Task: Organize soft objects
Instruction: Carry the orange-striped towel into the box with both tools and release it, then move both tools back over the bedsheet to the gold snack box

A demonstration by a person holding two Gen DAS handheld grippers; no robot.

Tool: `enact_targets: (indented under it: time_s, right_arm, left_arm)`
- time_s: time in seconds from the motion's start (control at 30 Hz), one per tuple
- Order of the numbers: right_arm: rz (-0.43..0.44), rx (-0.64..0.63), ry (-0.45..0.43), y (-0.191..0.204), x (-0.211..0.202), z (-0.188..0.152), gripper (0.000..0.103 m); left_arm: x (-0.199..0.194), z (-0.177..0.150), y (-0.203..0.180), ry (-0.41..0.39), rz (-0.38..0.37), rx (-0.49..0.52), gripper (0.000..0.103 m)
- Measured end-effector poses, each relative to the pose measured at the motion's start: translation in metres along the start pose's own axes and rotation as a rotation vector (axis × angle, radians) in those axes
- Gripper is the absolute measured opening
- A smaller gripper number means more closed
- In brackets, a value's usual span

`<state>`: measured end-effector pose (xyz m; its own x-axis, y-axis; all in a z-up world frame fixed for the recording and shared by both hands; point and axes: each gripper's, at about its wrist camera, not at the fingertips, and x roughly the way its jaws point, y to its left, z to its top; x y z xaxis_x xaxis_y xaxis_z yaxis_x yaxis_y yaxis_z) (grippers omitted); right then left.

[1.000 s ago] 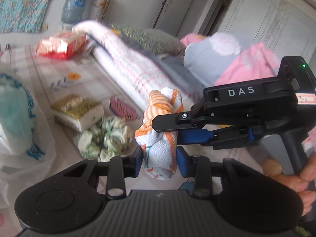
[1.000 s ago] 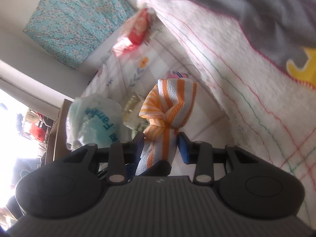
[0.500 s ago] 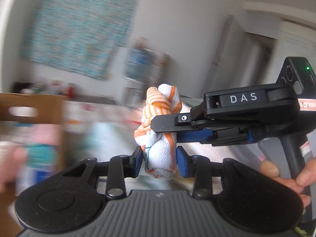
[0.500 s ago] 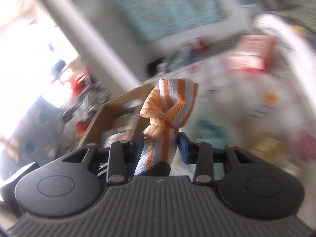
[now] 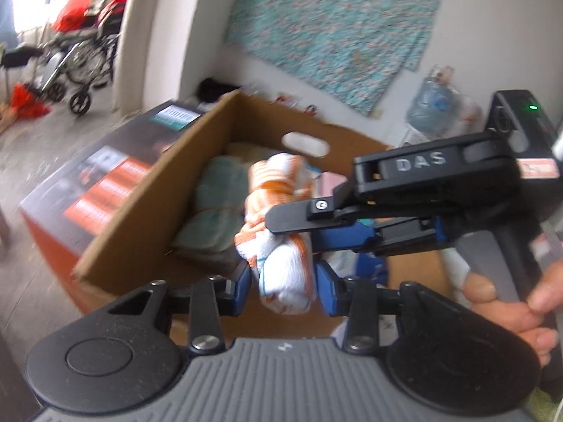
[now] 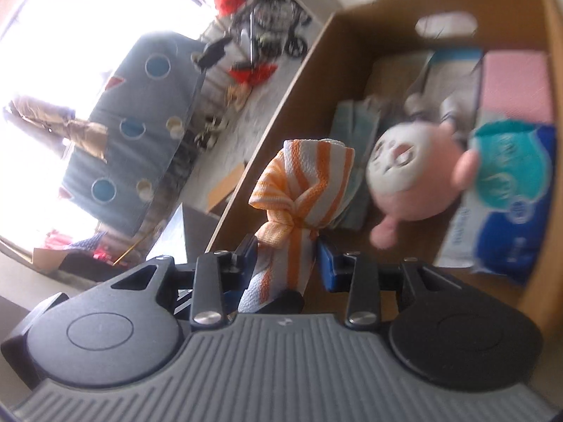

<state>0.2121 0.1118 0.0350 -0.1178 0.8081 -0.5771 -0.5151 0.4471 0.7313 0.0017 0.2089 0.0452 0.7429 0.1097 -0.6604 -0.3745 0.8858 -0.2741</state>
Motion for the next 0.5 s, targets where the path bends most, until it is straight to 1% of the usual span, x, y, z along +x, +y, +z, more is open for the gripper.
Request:
enact_targets:
  time_s: [0.03, 0.07, 0.17, 0.23, 0.33, 0.37, 0.4, 0.43, 0.5]
  right_arm:
    - [0.004, 0.004, 0.025, 0.001, 0.01, 0.003, 0.034]
    - [0.009, 0.012, 0.049, 0.003, 0.02, 0.005, 0.031]
    - [0.016, 0.031, 0.118, 0.006, 0.045, 0.009, 0.031]
    - [-0.008, 0.024, 0.164, 0.008, 0.065, 0.004, 0.031]
    - [-0.015, 0.043, 0.228, 0.005, 0.089, 0.003, 0.031]
    - [-0.021, 0.048, 0.244, 0.002, 0.092, 0.001, 0.032]
    - [-0.032, 0.048, 0.253, 0.002, 0.097, 0.0, 0.031]
    - [-0.024, 0.051, 0.258, 0.002, 0.1, 0.0, 0.03]
    - [-0.009, 0.076, 0.26, 0.002, 0.101, 0.001, 0.032]
  left_arm:
    - [-0.001, -0.001, 0.004, 0.001, 0.007, -0.008, 0.044]
    - [-0.005, 0.0, 0.009, 0.0, 0.014, -0.008, 0.045]
    - [-0.012, -0.001, 0.022, 0.001, 0.033, -0.011, 0.045]
    - [-0.018, -0.002, 0.026, -0.007, 0.019, -0.009, 0.045]
    - [-0.022, -0.002, 0.025, -0.023, 0.017, 0.008, 0.048]
    - [-0.024, -0.004, 0.026, -0.026, 0.017, 0.014, 0.048]
    - [-0.025, -0.006, 0.026, -0.027, 0.017, 0.019, 0.049]
    - [-0.025, -0.006, 0.025, -0.03, 0.017, 0.022, 0.049]
    - [-0.027, -0.008, 0.027, -0.035, 0.017, 0.028, 0.05]
